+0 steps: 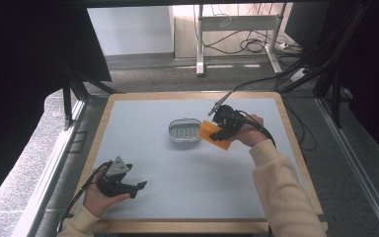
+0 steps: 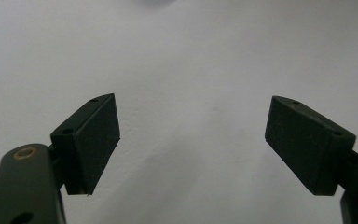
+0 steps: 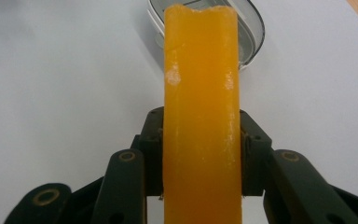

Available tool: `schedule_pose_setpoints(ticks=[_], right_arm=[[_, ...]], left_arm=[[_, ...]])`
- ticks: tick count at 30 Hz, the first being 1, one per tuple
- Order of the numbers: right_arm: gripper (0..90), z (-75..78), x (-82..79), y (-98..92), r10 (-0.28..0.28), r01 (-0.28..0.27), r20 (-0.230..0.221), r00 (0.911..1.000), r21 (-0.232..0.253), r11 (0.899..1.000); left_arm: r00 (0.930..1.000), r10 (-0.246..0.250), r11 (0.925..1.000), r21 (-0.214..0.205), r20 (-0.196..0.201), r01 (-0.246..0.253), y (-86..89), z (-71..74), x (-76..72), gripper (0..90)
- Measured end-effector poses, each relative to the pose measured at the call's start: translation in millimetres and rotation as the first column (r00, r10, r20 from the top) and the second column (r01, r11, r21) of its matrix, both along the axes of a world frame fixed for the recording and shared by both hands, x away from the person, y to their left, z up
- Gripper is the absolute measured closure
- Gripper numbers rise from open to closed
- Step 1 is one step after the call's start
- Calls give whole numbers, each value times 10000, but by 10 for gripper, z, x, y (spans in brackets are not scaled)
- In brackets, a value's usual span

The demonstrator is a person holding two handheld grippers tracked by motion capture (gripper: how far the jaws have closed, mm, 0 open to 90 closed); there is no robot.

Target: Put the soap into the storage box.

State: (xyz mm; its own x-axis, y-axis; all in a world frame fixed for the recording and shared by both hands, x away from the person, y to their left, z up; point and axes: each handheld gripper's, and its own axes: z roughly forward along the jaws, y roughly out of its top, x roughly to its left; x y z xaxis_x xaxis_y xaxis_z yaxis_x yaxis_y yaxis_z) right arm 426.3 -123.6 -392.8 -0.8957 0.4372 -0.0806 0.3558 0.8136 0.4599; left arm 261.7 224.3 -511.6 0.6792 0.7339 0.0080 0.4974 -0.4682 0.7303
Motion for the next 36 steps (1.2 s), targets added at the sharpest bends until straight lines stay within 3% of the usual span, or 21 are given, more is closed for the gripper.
schedule_pose_setpoints(ticks=[21,30,36], right_arm=[[614,61,203,227,409,-408,86,9991,-57,9991],[614,35,310,336,589,-586,140,9982,-189,9981],[614,-25,392,408,723,-723,33,9974,-32,9974]], left_arm=[[10000,-49,10000,38,-1,49,6,1,0,177],[10000,-60,10000,30,4,60,9,4,-1,177],[10000,-35,10000,2,15,35,9,7,0,177]])
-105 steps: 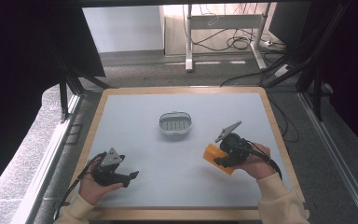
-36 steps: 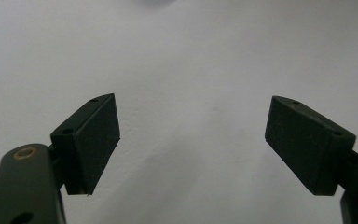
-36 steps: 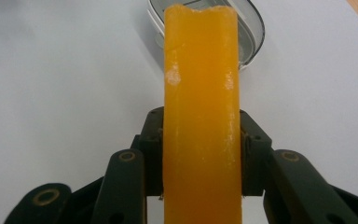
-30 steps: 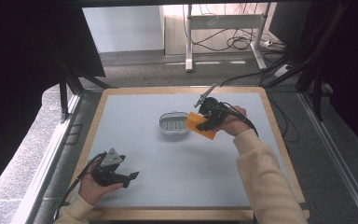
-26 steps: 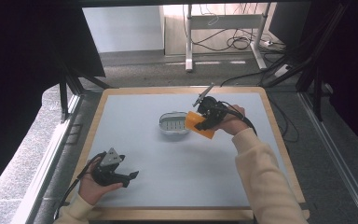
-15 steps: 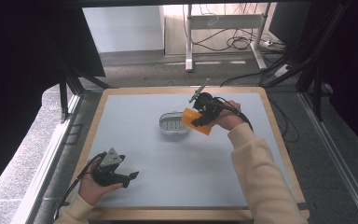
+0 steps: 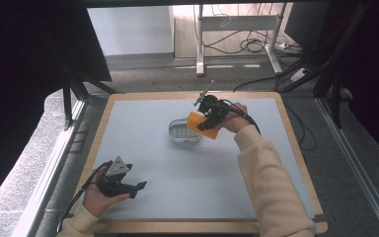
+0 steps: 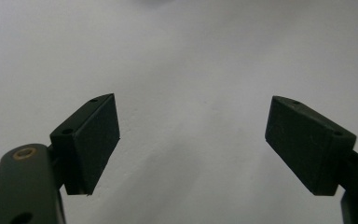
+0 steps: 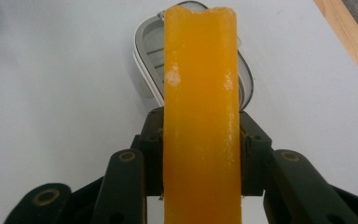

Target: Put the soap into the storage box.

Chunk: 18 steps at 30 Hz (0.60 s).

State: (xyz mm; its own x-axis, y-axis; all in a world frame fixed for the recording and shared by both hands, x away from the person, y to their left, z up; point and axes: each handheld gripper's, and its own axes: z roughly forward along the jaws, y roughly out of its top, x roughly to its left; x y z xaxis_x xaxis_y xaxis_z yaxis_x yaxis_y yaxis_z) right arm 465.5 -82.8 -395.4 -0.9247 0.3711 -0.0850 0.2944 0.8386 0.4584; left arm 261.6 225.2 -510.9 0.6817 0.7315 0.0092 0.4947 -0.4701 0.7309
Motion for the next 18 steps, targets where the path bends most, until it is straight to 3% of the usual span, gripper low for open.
schedule_pose_setpoints(ticks=[7,11,18], right_arm=[[614,-51,86,100,188,-189,-48,9998,-171,9997],[614,-83,138,194,635,-636,-56,9980,-80,9979],[614,-130,196,317,917,-920,-146,9957,-195,9956]], left_arm=[[10000,16,10000,0,6,-16,5,2,1,177],[10000,6,10000,-21,0,-6,5,0,-2,177],[10000,1,10000,-52,19,-1,11,6,-4,177]])
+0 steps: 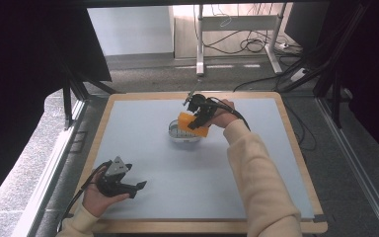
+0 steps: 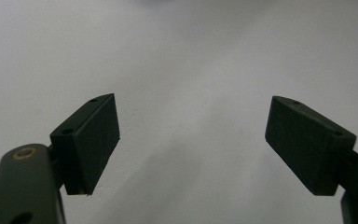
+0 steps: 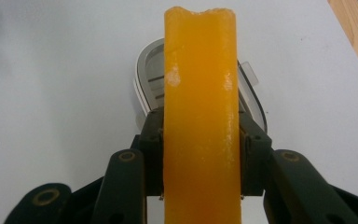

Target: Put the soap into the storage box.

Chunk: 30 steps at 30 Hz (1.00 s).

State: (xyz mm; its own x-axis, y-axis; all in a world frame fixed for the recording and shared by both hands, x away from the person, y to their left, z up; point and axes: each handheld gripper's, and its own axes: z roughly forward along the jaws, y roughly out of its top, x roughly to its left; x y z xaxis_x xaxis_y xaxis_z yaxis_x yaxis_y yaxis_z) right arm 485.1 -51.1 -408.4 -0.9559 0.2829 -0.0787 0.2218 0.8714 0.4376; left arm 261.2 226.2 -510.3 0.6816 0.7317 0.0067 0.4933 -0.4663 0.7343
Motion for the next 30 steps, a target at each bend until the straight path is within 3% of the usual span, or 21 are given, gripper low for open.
schedule_pose_setpoints(ticks=[20,30], right_arm=[[614,-56,152,271,1049,-1049,-46,9945,-64,9945],[614,-148,245,303,1027,-1029,-92,9947,-219,9945]], left_arm=[[10000,-8,10000,-57,-26,8,5,-1,1,177],[10000,-17,10000,-33,-37,17,7,-4,0,177]])
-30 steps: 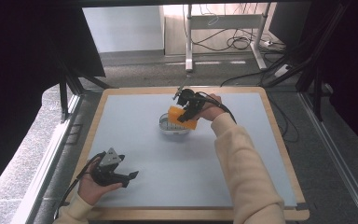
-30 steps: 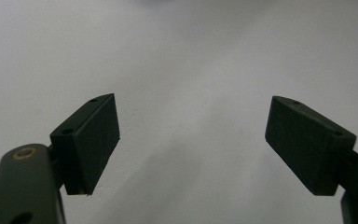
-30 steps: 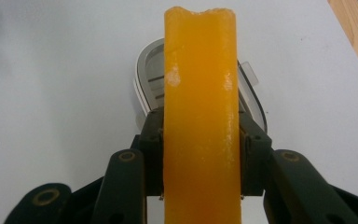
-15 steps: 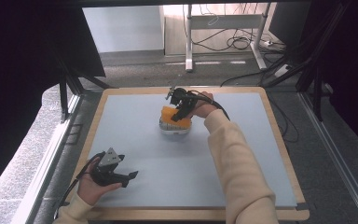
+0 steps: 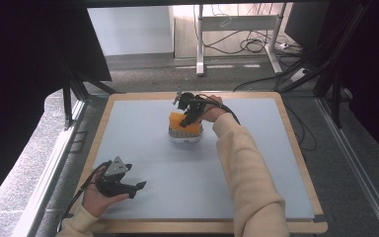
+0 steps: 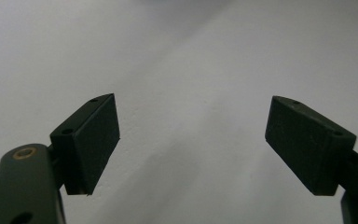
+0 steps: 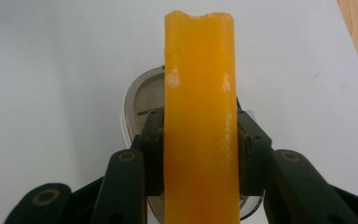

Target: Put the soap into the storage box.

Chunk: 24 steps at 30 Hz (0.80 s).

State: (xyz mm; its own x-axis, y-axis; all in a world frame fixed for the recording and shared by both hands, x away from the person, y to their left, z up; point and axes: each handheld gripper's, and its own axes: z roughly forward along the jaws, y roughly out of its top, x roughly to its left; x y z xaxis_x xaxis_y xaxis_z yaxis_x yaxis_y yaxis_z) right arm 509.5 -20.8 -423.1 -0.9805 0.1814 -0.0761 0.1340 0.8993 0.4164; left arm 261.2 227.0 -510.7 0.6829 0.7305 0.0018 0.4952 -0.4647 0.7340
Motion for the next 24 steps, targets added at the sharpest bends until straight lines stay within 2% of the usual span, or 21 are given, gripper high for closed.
schedule_pose_setpoints(ticks=[13,18,24], right_arm=[[614,-161,67,-5,-160,159,-234,9996,-72,9998],[610,-161,57,-4,-123,122,-272,9996,-55,9999],[565,-100,32,-27,-255,255,-111,9996,56,9997]], left_arm=[[10000,17,10000,7,-3,-17,1,-5,3,177],[10000,4,10000,4,-12,-4,1,-5,4,177],[10000,-12,10000,-6,-10,12,-7,-8,3,177]])
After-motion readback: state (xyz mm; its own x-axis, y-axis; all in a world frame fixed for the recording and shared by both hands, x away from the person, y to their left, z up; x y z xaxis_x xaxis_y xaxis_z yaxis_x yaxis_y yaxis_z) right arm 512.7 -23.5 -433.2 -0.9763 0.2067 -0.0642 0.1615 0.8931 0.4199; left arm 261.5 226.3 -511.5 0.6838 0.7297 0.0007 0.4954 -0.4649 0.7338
